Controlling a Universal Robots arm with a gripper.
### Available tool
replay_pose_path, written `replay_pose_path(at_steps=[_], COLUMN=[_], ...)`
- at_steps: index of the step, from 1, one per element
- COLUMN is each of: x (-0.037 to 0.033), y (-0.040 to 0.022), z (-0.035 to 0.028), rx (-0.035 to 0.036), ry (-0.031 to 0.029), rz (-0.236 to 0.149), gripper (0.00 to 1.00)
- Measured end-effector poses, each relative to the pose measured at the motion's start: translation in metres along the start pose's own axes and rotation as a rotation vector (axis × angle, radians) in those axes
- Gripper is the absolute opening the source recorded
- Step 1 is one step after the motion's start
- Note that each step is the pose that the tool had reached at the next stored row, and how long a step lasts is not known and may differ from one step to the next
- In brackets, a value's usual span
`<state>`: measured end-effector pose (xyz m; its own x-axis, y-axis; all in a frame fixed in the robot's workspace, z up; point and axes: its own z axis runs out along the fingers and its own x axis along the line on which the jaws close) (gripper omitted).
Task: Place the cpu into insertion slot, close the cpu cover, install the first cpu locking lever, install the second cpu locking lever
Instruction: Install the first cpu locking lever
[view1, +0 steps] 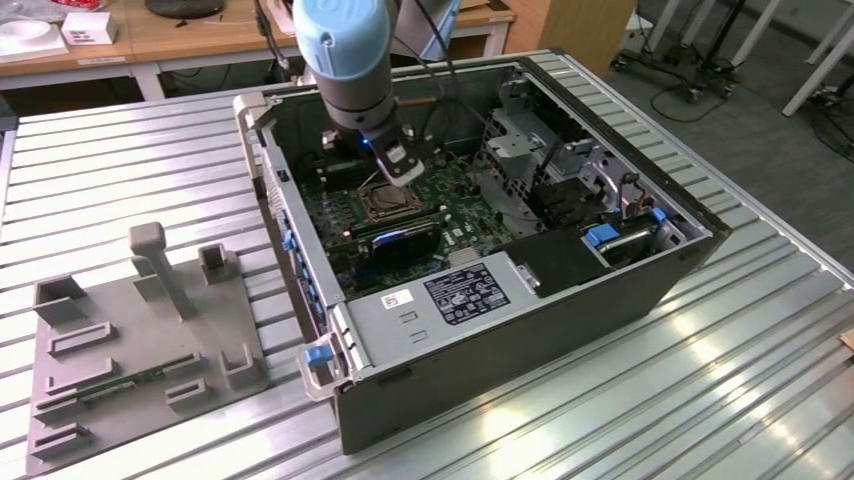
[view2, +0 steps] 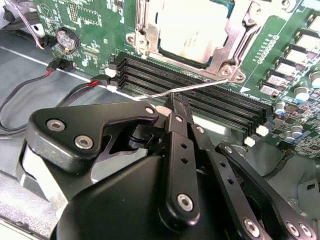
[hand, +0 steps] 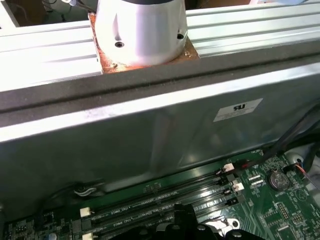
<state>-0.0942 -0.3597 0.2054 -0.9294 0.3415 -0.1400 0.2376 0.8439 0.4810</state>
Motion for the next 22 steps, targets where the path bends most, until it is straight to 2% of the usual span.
replay_pose_path(at_steps=[9, 22], x=[0.0000, -0.0017], y=[-0.0013, -0.0017], z=[0.0011, 0.0032], rx=[-0.0054, -0.0056], ry=[0.0012, 0.0013], rz=[0.002, 0.002], gripper=[0.11, 0.11])
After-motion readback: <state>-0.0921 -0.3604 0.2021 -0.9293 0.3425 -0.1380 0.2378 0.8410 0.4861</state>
